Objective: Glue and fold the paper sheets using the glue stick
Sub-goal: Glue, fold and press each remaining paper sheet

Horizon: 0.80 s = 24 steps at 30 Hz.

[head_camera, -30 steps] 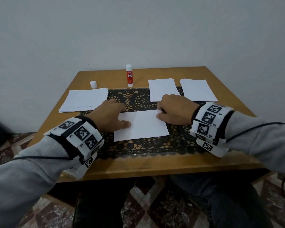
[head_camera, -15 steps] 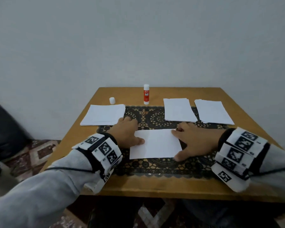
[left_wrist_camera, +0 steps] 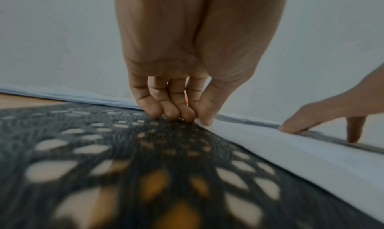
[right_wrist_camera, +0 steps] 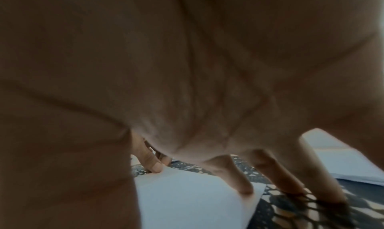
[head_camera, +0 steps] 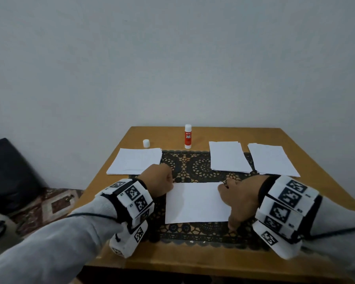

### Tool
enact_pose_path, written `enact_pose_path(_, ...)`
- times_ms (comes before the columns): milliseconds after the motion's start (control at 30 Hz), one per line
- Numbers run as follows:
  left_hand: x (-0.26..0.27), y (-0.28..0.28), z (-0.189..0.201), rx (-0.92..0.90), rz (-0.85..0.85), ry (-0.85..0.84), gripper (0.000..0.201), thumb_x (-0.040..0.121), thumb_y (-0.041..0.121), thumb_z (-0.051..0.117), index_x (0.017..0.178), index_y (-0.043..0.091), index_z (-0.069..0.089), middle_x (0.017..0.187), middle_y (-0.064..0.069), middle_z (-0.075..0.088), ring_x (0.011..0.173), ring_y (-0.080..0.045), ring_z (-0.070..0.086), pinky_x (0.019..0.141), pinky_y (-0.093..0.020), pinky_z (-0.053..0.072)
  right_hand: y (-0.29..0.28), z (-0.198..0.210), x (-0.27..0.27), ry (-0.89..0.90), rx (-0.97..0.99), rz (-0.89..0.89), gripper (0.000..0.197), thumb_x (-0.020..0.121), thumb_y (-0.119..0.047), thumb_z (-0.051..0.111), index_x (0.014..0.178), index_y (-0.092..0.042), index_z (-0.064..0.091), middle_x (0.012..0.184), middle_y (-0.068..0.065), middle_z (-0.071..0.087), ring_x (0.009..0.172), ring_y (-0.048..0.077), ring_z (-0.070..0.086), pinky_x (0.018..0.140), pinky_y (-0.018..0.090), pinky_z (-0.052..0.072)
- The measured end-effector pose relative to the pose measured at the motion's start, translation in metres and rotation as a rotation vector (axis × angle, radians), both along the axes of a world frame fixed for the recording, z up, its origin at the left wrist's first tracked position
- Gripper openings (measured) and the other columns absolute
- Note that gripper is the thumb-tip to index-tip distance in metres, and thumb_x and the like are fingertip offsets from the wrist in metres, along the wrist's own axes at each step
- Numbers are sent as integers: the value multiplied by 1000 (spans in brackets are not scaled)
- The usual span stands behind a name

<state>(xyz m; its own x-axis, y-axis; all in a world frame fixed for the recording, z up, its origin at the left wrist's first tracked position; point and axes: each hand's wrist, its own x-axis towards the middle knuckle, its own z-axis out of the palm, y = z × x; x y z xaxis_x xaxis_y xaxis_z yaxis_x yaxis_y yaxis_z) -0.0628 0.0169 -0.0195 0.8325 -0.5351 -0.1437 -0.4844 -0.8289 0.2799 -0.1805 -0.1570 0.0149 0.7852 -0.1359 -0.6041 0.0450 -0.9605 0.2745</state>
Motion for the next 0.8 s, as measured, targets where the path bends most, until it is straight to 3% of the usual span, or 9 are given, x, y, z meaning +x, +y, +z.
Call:
enact_pose_path(100,0,3,1,-83,-22,-2,4,89,14,56,88,16,59,96,0,62,88,-15,54,67,-19,39,2,4,4,-68,112,-60,87,89,-57,54,150,-7,19,151,10,27,132,30,39,92,36,39)
enact_pose_path(200,-1,11,6,-171,-32,-37,6,89,13,57,84,16,58,90,1,59,84,-13,52,60,-14,36,0,2,12,-269,288,-186,68,91,-52,52,137,-7,33,137,11,42,123,27,46,92,35,42)
enact_pose_path(267,0,19,13,-247,-17,-43,8,89,13,57,82,17,57,89,2,60,82,-13,54,62,-15,38,-4,-2,16,-411,360,-262,52,92,-46,53,124,-8,39,122,9,52,108,24,53,80,31,46)
enact_pose_path(333,4,29,20,-369,10,11,11,90,12,59,79,15,57,82,2,62,77,-15,60,66,-20,47,-8,-2,21,-503,443,-318,36,91,-42,56,107,-11,44,105,5,54,91,19,53,62,24,40)
enact_pose_path(400,8,41,30,-537,44,114,11,90,7,61,79,10,57,73,-3,64,69,-17,65,69,-29,57,-7,-1,27,-541,627,-412,27,91,-35,61,95,-10,50,91,6,57,77,18,55,56,23,41)
enact_pose_path(500,17,59,43,-689,106,152,8,90,1,60,82,1,56,69,-8,61,62,-17,61,67,-31,58,3,4,36,-512,1024,-632,15,94,-14,60,83,-5,56,74,11,62,60,22,62,57,32,56)
enact_pose_path(600,29,74,50,-814,227,156,3,90,0,59,89,1,56,77,-13,62,66,-22,59,64,-32,54,20,10,52,-481,1191,-789,7,94,-10,59,91,-4,59,77,12,65,56,19,63,54,29,55)
enact_pose_path(700,41,87,47,-844,399,293,17,91,2,58,107,4,53,90,-15,62,67,-23,59,59,-30,54,39,9,73,-439,1261,-888,13,94,-11,59,106,-5,58,85,10,64,63,17,61,61,29,52)
enact_pose_path(800,53,100,39,-768,458,329,28,89,0,60,114,7,50,98,-18,63,74,-26,64,61,-34,54,61,4,92,-399,1273,-923,5,97,-10,56,97,-6,54,75,7,58,63,16,58,56,25,49)
